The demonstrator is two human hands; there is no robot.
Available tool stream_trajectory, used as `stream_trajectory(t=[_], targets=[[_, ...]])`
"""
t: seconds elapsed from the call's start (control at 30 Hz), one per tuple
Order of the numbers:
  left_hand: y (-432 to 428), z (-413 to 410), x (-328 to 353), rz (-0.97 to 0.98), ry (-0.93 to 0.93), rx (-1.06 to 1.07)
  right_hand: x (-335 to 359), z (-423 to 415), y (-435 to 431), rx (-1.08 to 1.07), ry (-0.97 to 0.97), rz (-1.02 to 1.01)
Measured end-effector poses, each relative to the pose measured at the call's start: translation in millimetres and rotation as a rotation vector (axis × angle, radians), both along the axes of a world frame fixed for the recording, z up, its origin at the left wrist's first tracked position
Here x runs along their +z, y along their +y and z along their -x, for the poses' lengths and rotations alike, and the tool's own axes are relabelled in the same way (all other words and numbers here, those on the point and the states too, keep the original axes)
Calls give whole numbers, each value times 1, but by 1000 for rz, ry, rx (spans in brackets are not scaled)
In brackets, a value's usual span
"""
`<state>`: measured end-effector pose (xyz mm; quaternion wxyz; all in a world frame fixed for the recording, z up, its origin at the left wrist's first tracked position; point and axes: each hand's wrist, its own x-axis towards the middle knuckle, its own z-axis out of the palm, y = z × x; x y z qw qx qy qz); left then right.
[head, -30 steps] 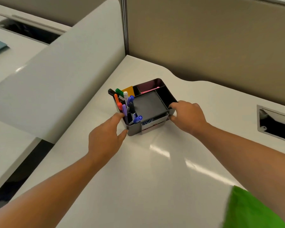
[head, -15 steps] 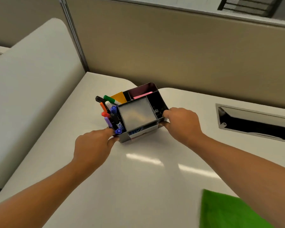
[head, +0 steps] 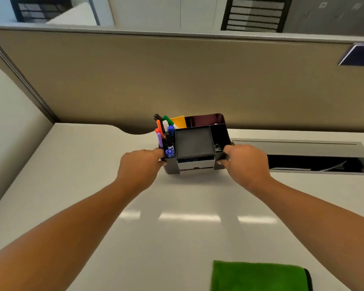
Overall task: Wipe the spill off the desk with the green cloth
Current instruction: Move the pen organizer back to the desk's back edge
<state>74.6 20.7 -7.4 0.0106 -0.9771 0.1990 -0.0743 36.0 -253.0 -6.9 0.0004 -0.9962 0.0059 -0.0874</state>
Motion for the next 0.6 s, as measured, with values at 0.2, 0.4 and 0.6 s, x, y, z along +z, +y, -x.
stream_trajectory(t=[0.2,0.4,0.6], targets=[[-24,-9,-12,-30,2,-10,-11,-5,-23,-25,19,-5],[-31,-13,-19,-37,11,-15,-25,-4,-30,-35,16,-6],[-23,-14,-22,11,-3,7,-40,-2,-19,-34,13,-47]])
